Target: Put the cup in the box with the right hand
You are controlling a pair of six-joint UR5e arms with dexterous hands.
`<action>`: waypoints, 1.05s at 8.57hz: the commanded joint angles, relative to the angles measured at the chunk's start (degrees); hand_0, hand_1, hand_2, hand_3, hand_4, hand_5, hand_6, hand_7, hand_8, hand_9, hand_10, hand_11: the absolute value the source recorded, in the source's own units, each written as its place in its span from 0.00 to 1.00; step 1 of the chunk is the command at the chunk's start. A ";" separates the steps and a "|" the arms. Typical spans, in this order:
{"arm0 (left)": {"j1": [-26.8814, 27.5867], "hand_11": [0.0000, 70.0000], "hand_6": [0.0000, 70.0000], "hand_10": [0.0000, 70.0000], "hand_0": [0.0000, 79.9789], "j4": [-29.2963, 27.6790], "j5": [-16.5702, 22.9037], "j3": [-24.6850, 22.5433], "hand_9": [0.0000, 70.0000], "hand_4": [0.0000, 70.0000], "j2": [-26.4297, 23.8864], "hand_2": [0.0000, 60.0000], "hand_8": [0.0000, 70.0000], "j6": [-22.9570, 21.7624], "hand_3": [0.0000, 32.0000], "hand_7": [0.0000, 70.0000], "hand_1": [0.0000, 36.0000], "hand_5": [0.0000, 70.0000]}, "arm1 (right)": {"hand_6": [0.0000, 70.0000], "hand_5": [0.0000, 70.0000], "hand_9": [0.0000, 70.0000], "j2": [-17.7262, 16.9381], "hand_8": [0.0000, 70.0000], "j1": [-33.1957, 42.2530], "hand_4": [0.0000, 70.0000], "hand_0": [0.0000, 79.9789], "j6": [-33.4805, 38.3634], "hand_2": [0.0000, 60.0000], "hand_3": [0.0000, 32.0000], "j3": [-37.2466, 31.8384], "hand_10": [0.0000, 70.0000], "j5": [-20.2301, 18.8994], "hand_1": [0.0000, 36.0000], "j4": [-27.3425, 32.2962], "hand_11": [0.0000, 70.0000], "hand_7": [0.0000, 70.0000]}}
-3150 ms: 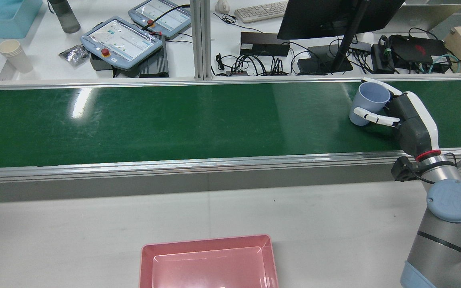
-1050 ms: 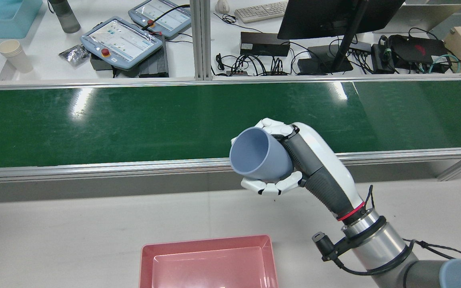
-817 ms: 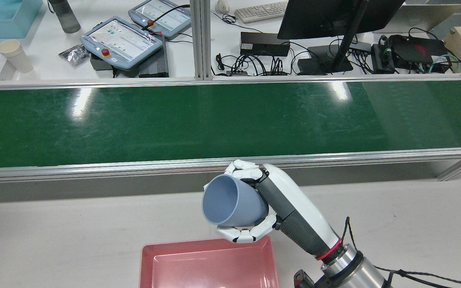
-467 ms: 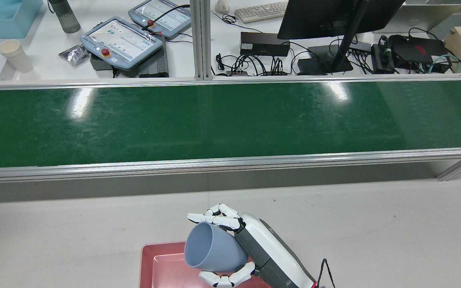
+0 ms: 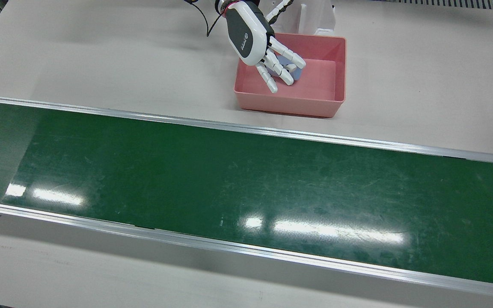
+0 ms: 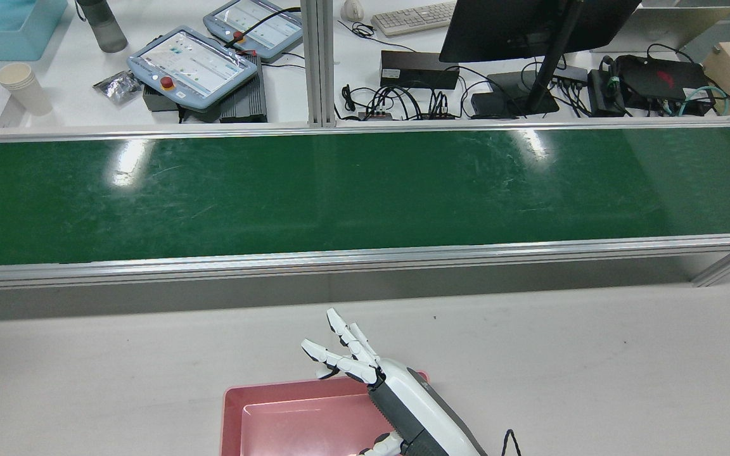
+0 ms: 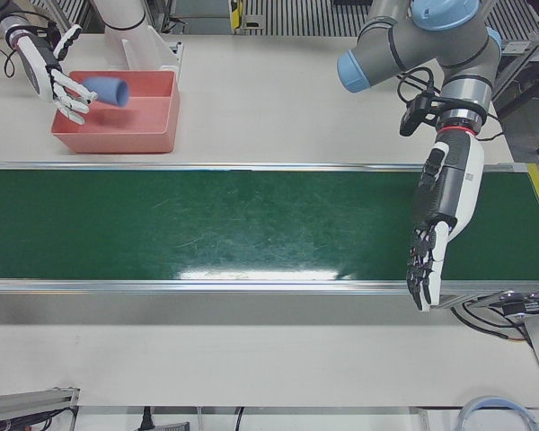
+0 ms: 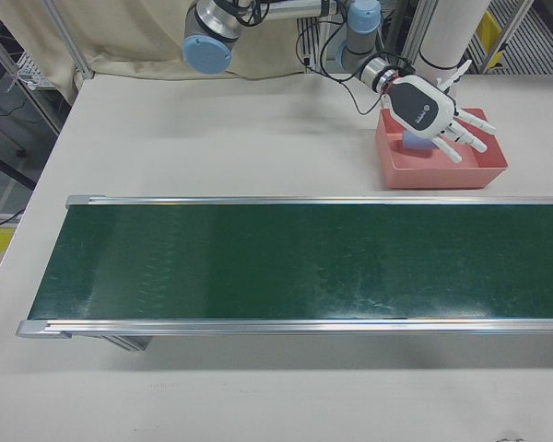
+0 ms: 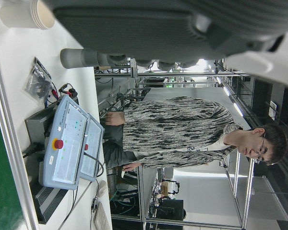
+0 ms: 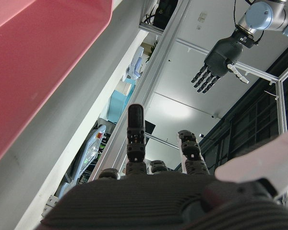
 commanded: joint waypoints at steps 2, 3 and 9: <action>-0.05 0.00 0.00 0.00 0.00 0.00 0.00 0.00 0.00 0.00 0.00 0.00 0.00 0.00 0.00 0.00 0.00 0.00 | 0.00 0.00 0.02 -4.01 0.00 5.49 0.00 0.24 0.18 0.00 0.00 5.58 0.00 -0.34 0.00 5.79 0.00 0.00; 0.04 0.00 0.00 0.00 0.00 0.00 0.00 0.00 0.00 0.00 0.00 0.00 0.00 0.00 0.00 0.00 0.00 0.00 | 0.01 0.00 0.03 -6.47 0.00 10.30 0.00 0.35 0.35 0.00 0.00 8.76 0.00 -0.69 0.01 5.36 0.00 0.00; 0.04 0.00 0.00 0.00 0.00 0.00 0.00 -0.09 0.00 0.00 0.00 0.00 0.00 0.00 0.00 0.00 0.00 0.00 | 0.03 0.01 0.07 -21.69 0.03 39.80 0.00 0.32 39.92 0.00 0.00 11.19 0.00 -9.17 0.03 -21.68 0.00 0.09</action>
